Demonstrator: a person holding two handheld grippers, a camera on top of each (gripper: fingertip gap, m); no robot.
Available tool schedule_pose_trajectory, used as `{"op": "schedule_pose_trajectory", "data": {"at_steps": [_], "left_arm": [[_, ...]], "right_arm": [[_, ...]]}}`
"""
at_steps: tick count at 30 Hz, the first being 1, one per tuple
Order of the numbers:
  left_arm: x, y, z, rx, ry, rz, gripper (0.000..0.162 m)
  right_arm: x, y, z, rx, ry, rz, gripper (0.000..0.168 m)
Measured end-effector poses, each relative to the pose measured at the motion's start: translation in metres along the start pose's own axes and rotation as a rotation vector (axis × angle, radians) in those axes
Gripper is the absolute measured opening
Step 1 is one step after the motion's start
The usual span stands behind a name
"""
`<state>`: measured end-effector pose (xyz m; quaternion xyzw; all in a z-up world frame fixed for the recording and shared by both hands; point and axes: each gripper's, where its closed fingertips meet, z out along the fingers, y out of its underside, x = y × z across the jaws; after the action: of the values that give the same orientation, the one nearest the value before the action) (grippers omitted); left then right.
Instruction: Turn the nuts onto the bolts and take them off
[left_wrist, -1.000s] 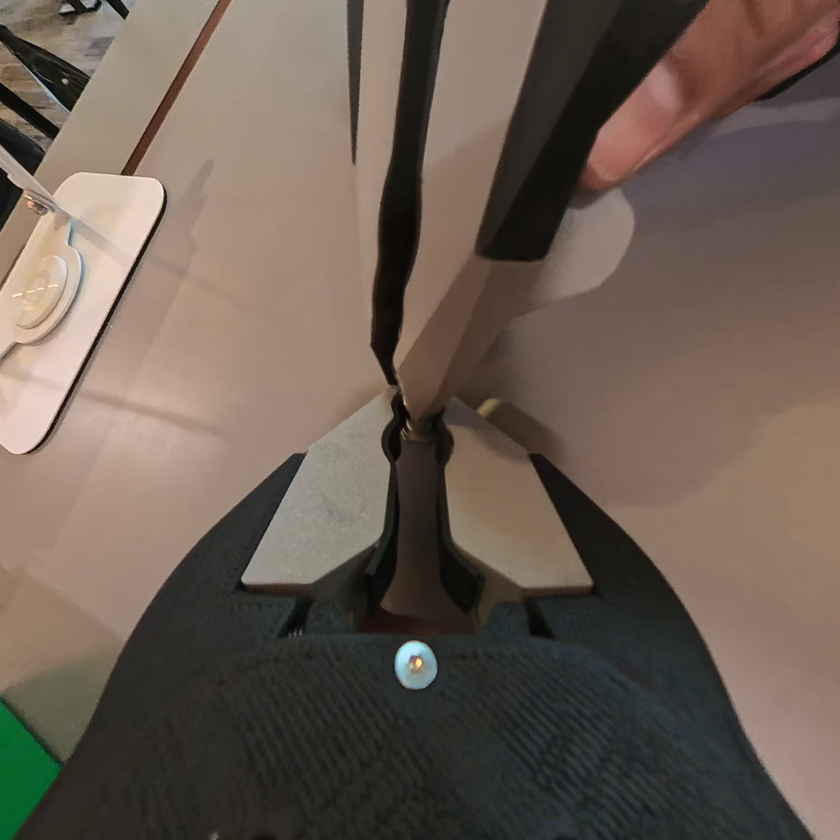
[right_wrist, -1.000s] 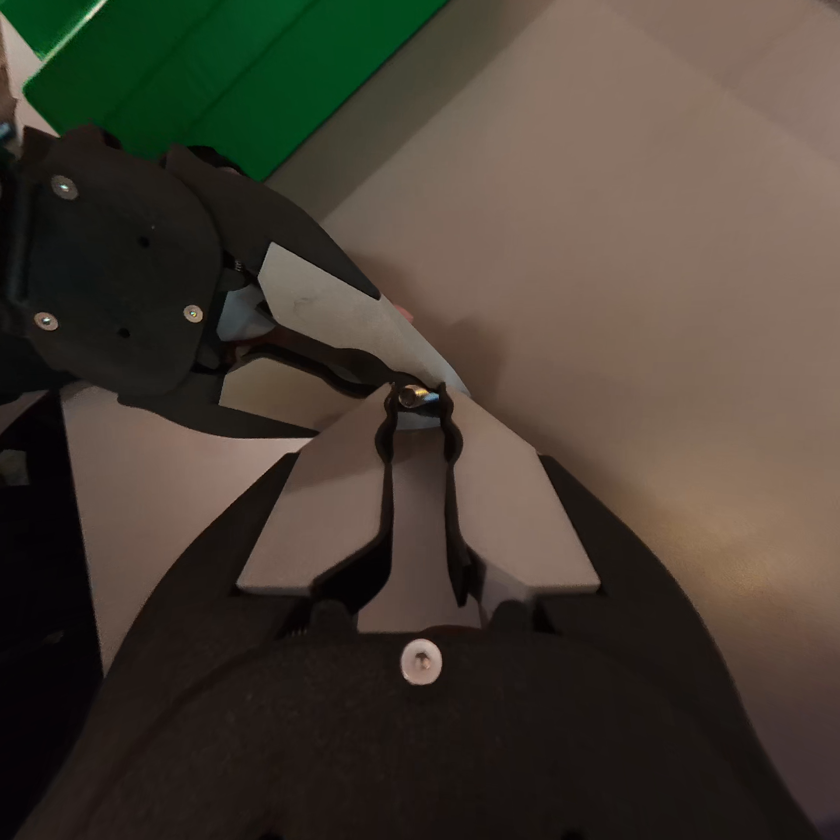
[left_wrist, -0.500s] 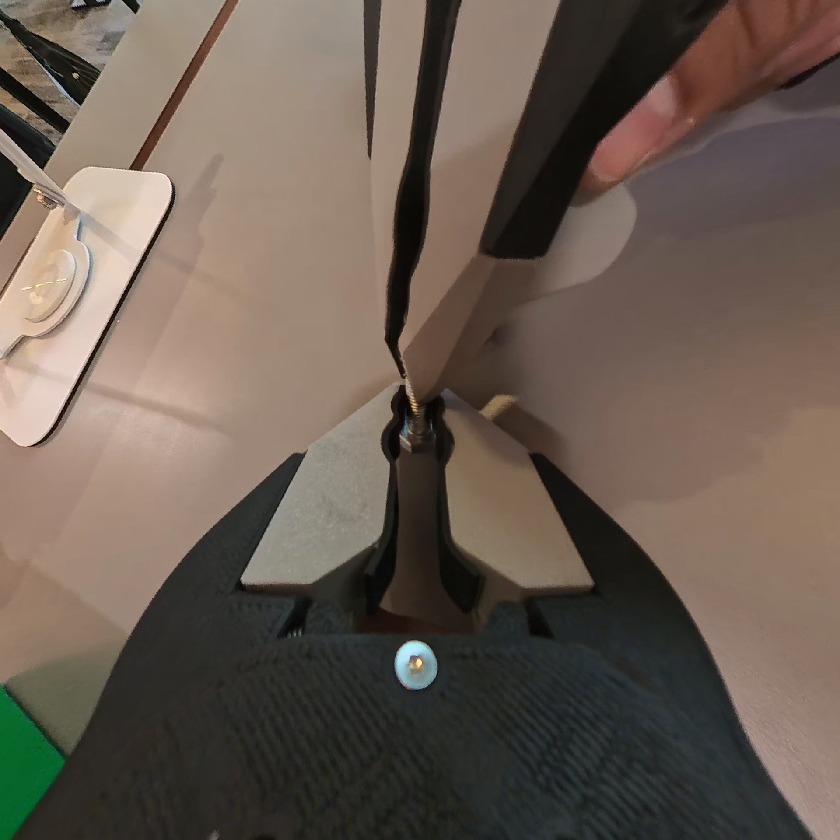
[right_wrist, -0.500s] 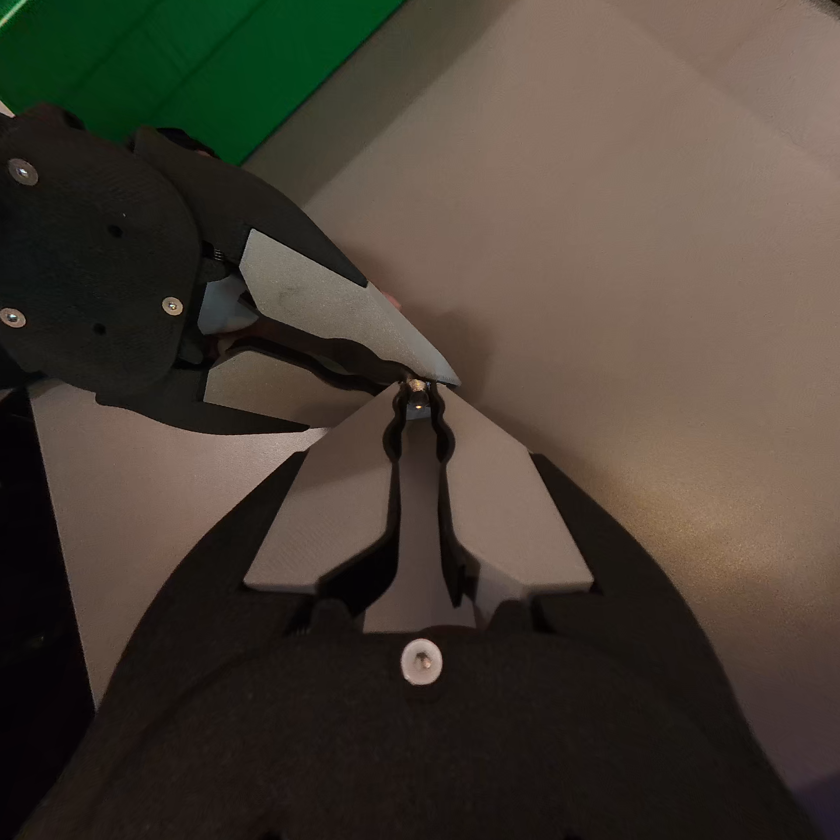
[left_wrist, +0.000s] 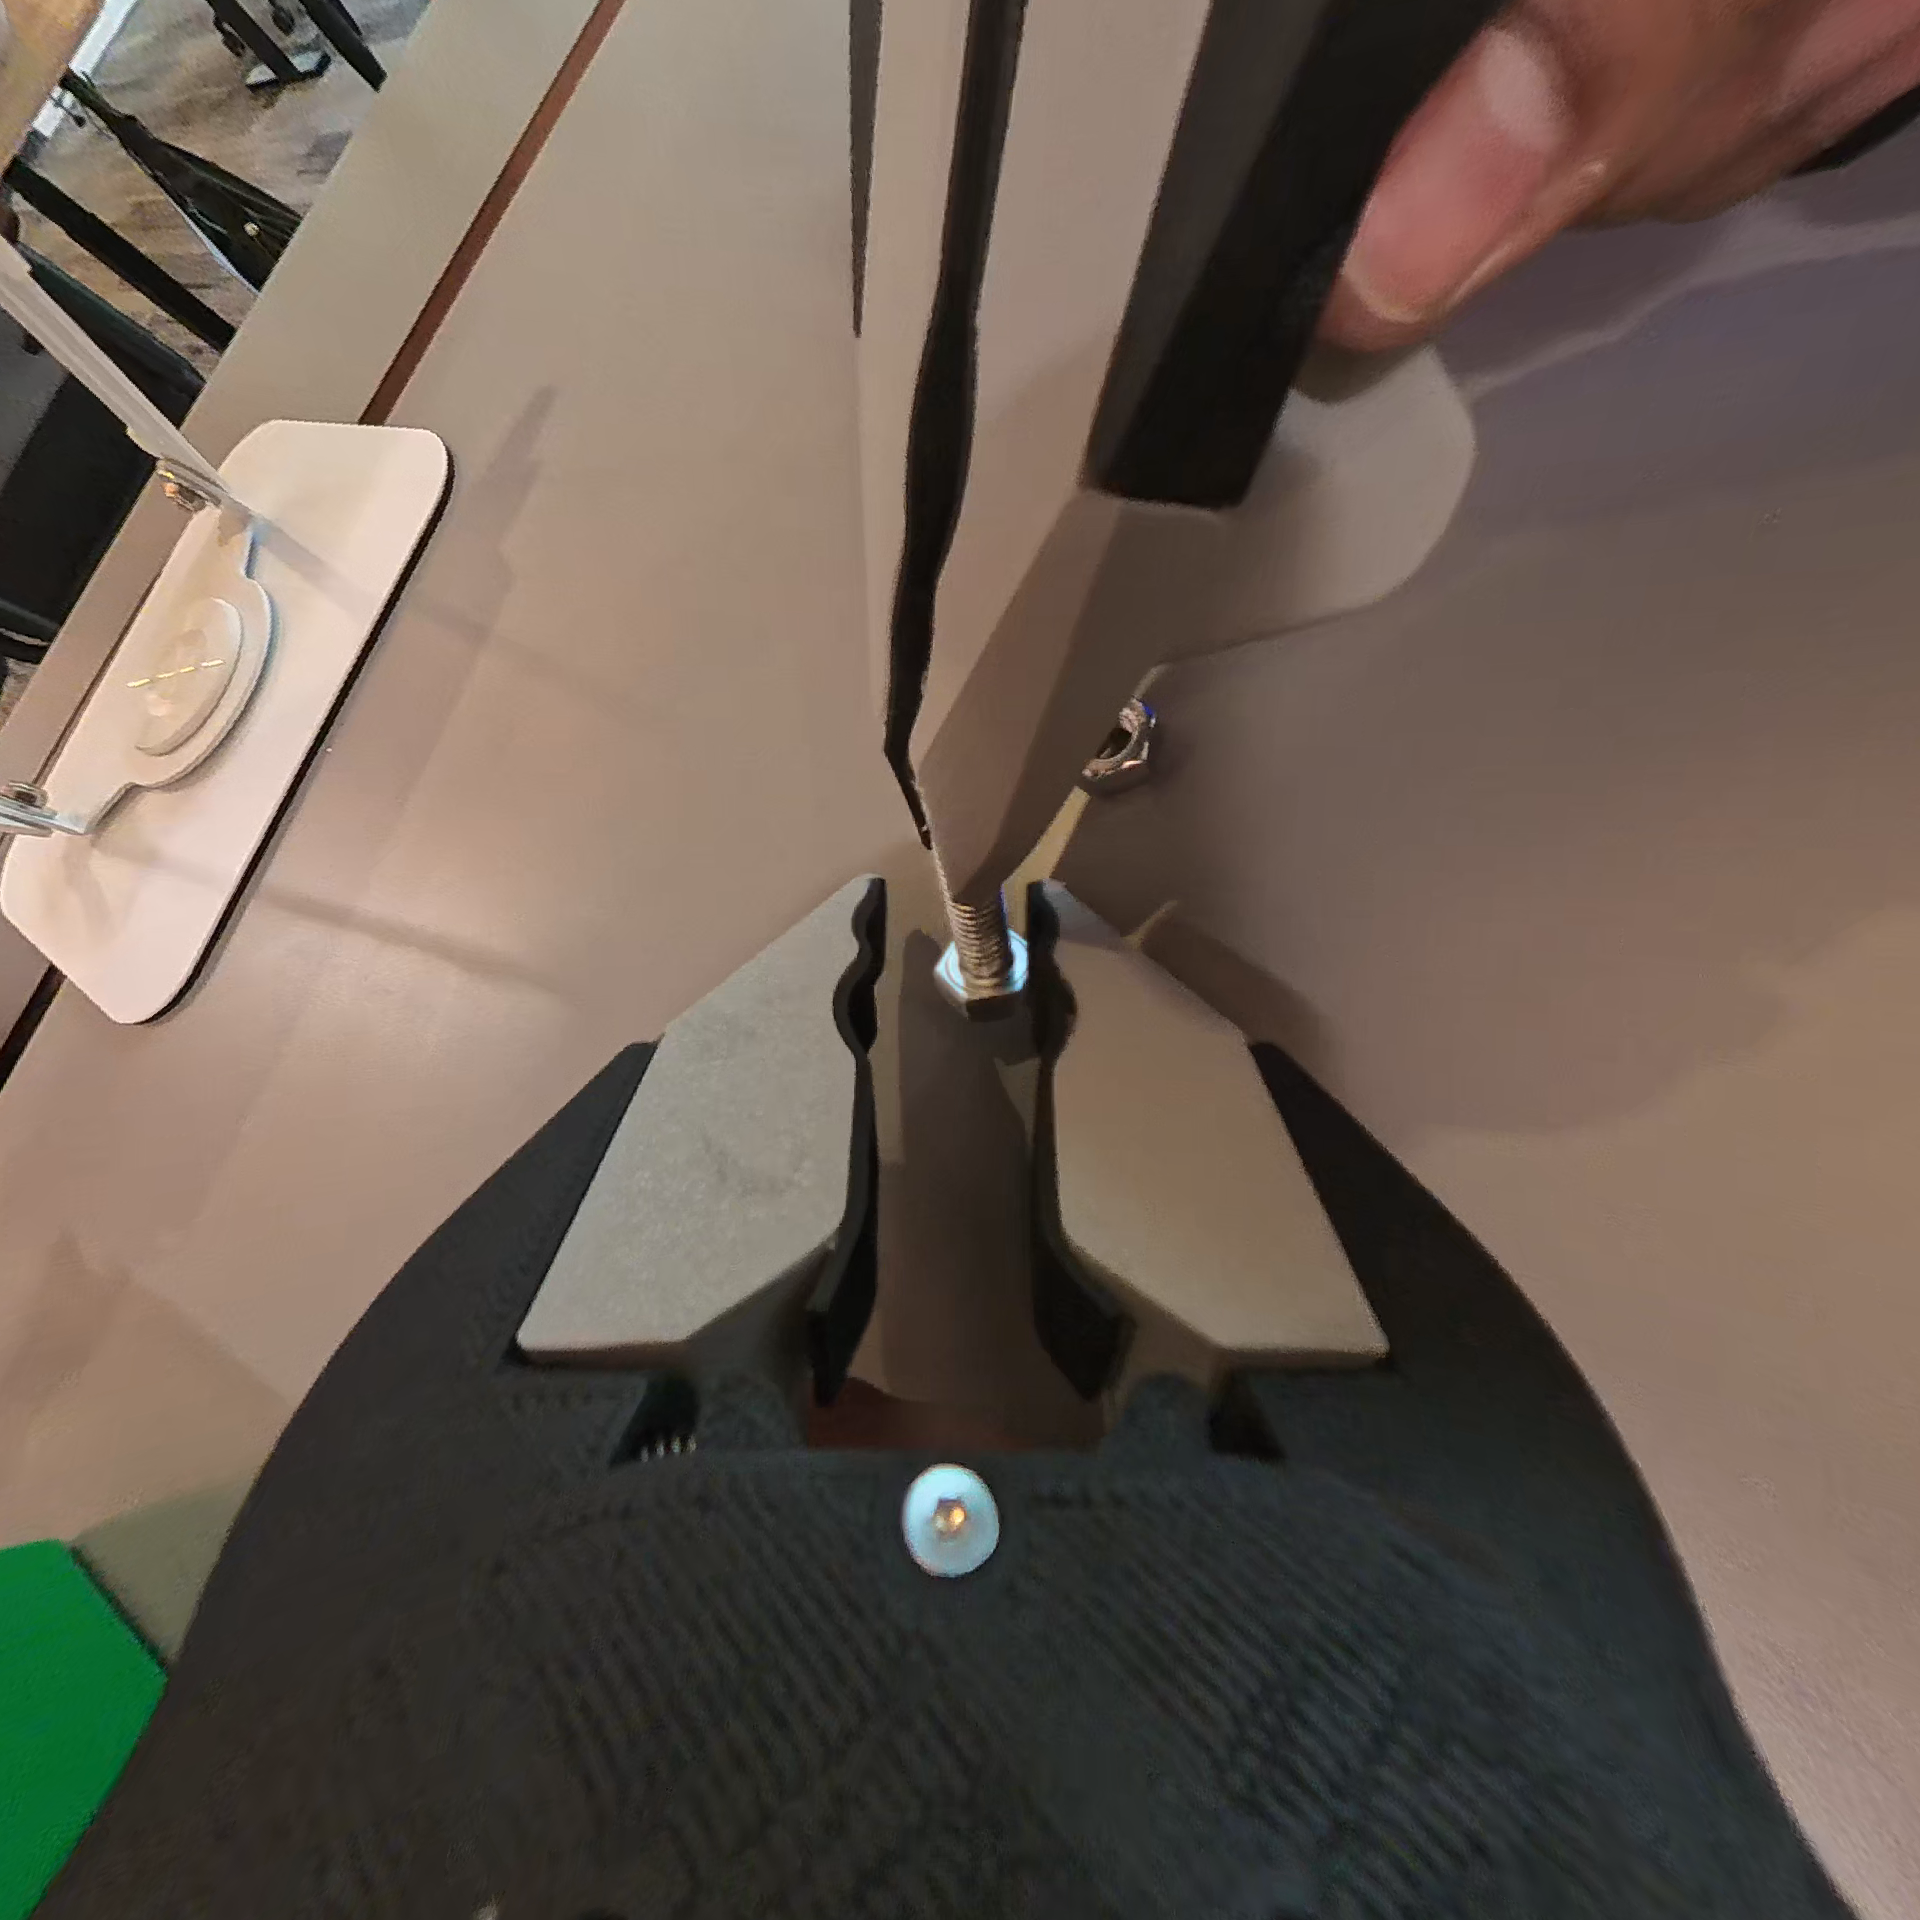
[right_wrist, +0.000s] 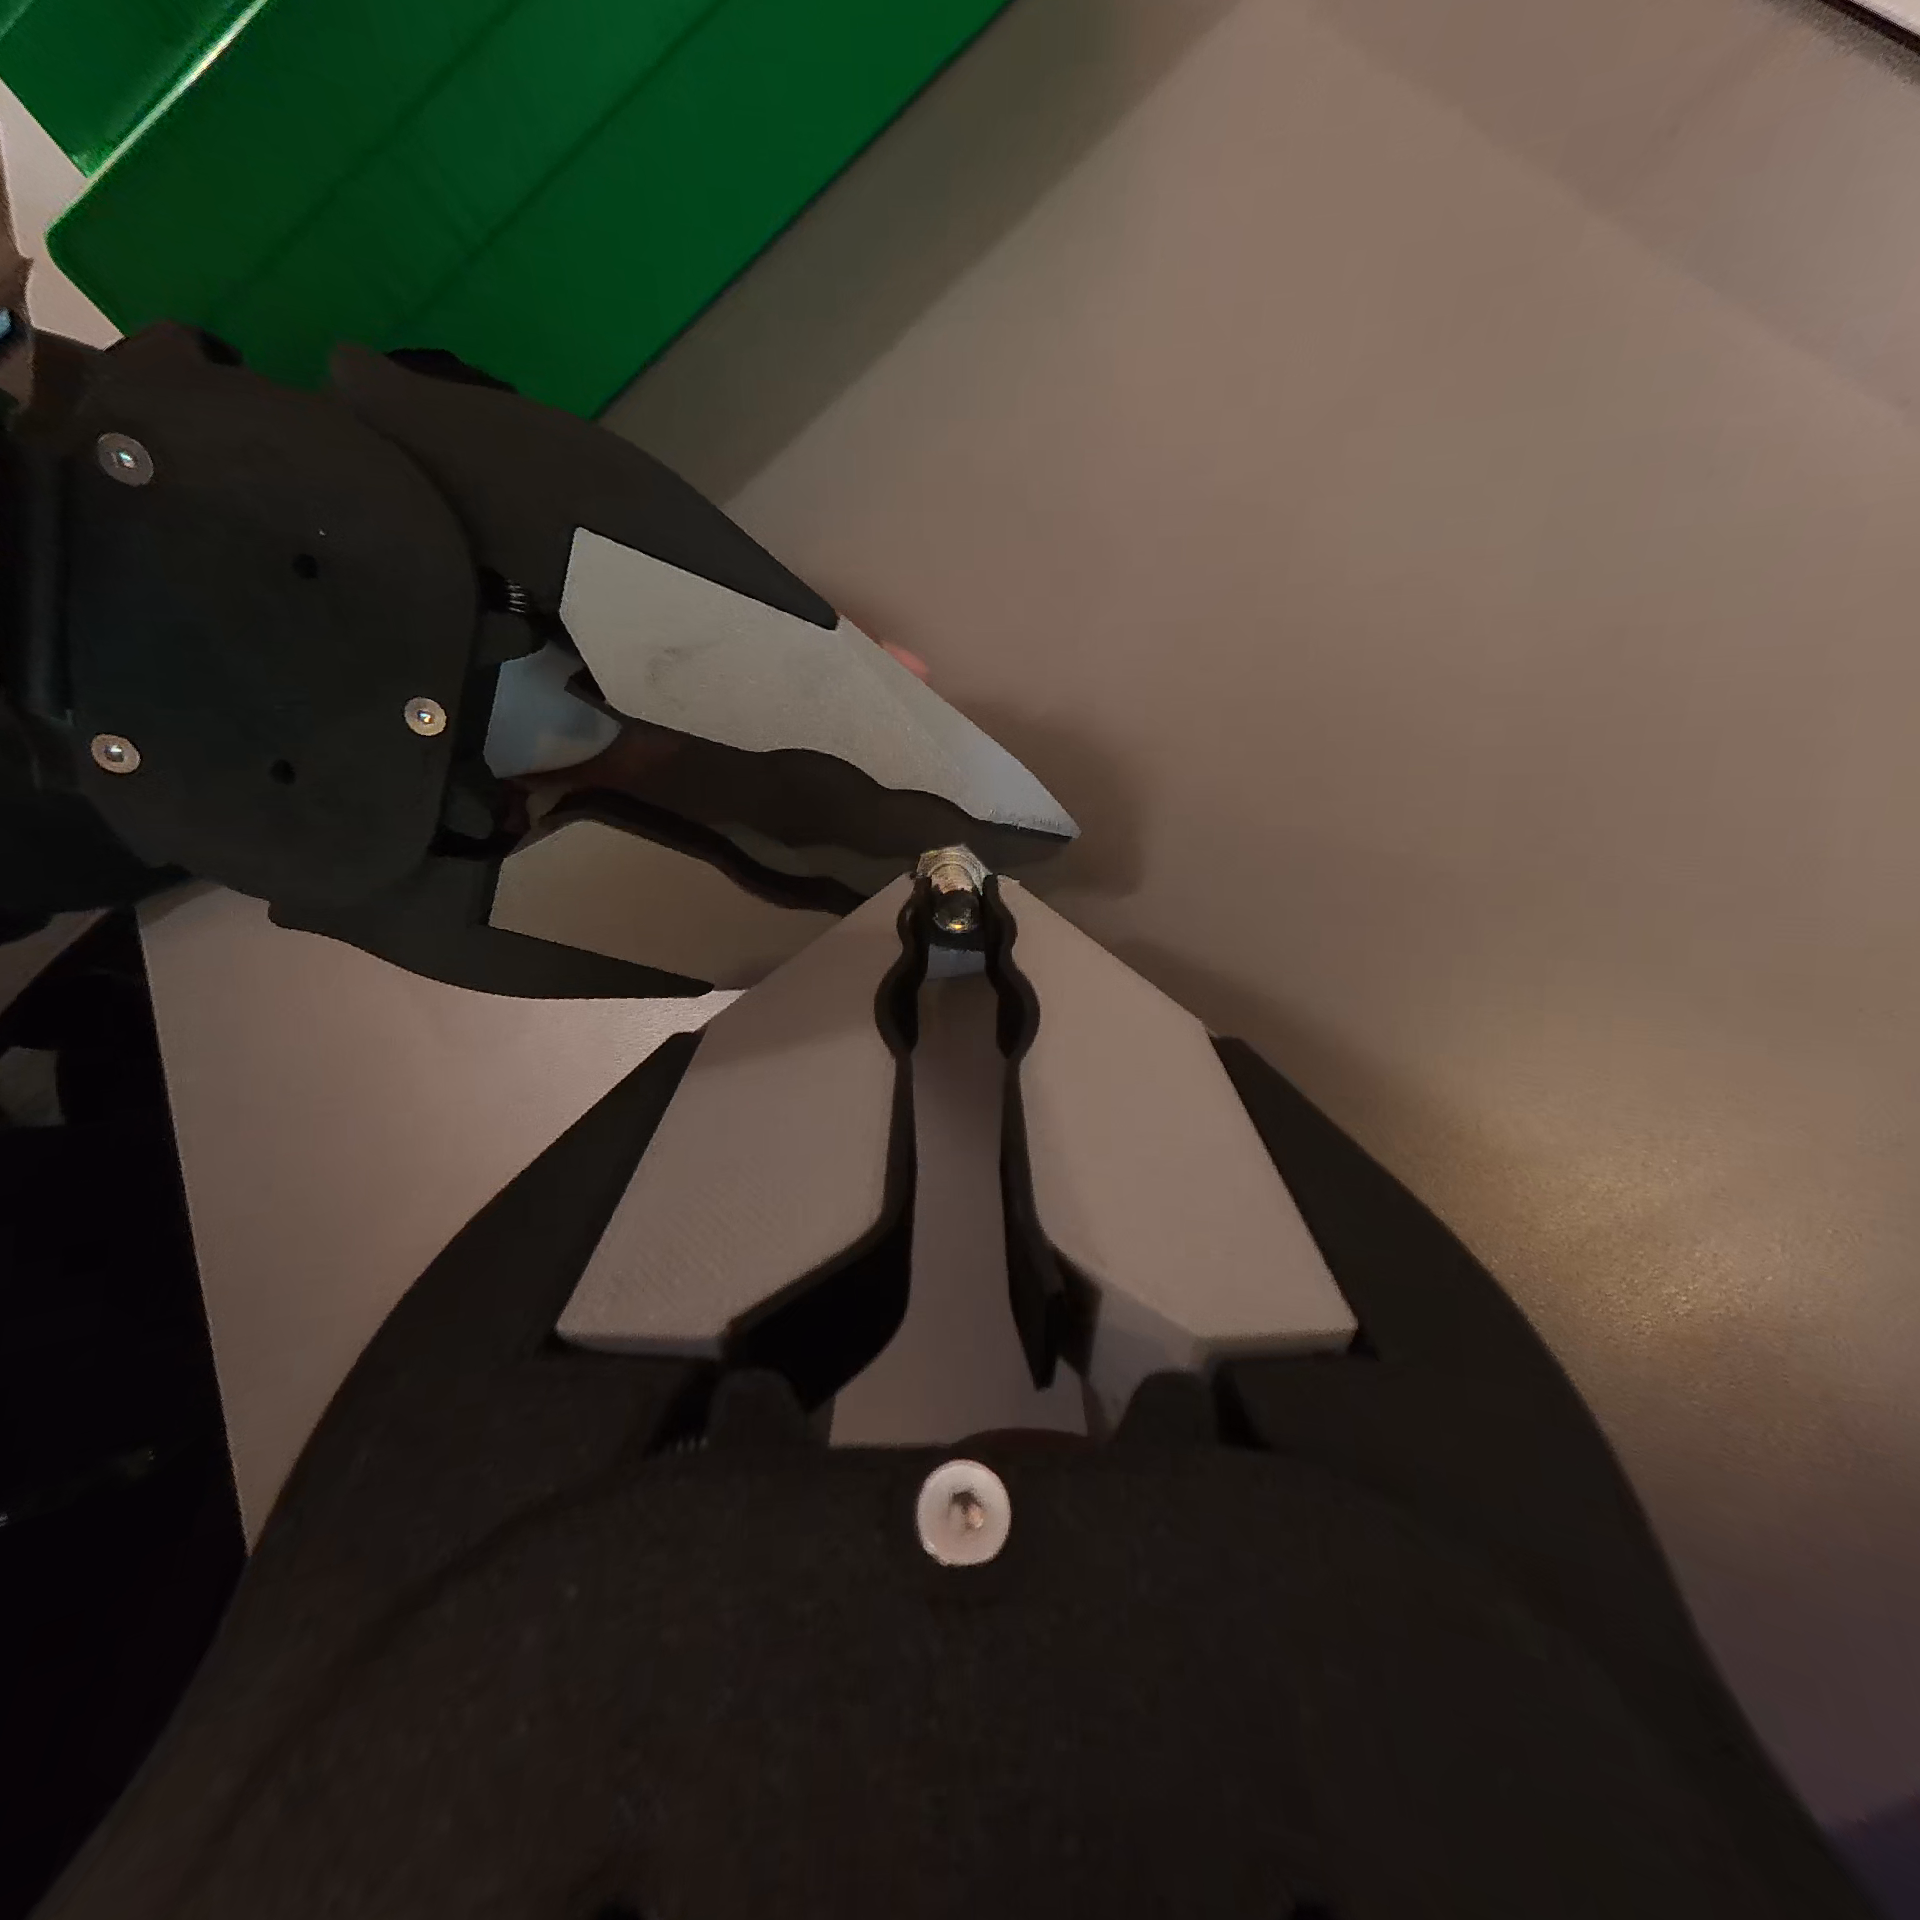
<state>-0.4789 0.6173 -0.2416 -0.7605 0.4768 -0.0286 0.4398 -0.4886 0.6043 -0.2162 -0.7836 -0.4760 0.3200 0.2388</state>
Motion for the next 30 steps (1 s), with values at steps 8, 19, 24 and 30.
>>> {"op": "schedule_pose_trajectory", "data": {"at_steps": [8,19,24,30], "left_arm": [[0.003,-0.001,-0.001,0.008,0.022,-0.012,0.030],[0.003,-0.001,-0.001,0.008,0.024,-0.024,0.032],[0.002,-0.002,-0.001,0.010,0.025,-0.033,0.033],[0.002,-0.006,-0.004,0.038,0.042,-0.057,0.028]], "right_arm": [[0.004,0.000,-0.001,0.003,0.028,-0.007,0.007],[0.002,-0.010,-0.009,0.064,0.007,0.005,0.007],[-0.002,-0.015,-0.013,0.096,-0.029,0.022,0.007],[-0.004,-0.015,-0.014,0.097,-0.042,0.015,0.007]]}}
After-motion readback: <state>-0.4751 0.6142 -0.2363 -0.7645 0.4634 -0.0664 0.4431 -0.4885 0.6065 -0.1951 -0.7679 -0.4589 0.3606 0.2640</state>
